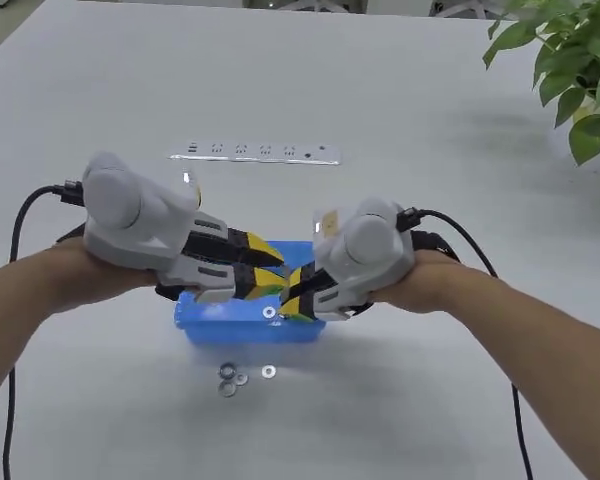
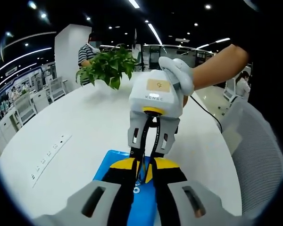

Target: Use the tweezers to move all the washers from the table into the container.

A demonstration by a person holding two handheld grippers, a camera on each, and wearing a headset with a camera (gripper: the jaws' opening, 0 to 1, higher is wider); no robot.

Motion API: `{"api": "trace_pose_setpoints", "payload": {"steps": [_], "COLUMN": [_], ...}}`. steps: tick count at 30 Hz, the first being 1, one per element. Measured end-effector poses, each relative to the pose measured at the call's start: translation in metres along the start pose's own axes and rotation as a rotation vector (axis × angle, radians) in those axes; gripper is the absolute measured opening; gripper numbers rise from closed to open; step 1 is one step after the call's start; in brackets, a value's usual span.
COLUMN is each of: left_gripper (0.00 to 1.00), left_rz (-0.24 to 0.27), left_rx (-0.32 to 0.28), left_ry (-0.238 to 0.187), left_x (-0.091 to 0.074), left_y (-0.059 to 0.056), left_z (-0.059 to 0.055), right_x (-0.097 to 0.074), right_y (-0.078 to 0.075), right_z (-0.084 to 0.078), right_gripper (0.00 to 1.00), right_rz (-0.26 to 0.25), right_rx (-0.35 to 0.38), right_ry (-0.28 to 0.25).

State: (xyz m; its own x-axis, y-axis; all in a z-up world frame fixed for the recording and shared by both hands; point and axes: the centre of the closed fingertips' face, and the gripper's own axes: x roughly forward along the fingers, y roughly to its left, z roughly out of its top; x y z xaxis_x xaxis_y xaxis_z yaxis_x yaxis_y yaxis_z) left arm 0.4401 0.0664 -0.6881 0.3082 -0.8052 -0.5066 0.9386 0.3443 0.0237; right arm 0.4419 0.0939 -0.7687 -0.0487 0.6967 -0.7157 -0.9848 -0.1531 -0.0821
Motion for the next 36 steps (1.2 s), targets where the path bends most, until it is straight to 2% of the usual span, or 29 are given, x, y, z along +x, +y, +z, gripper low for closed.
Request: {"api": "trace_pose_setpoints", "payload": {"steps": [12,22,36], "left_gripper": [0.07,0.06,0.06], "left_rz": [-0.012,-0.009,0.000], "left_rx": [0.034,0.050,0.037], "left_ry": [0.023,0.027,0.026], "left_x": [0.0061,0.0053,0.0008], "left_y": [0.0007,0.0008,0.0015], "left_z": [-0.0041,-0.0045,-0.0017], "right_x": [-0.0001,0.0001,-0.0062], "right_y": [0.0001,-0.0007,-0.0001], "right_z": [-0.0010,-0.0012,-0.0005], "right_gripper": [0.10,0.12,0.15], "right_rz": [0.006,0.004,-0.007], "right_rx": [-0.017,-0.027,-0.008], "right_ry": [0.002,0.009,0.010]}}
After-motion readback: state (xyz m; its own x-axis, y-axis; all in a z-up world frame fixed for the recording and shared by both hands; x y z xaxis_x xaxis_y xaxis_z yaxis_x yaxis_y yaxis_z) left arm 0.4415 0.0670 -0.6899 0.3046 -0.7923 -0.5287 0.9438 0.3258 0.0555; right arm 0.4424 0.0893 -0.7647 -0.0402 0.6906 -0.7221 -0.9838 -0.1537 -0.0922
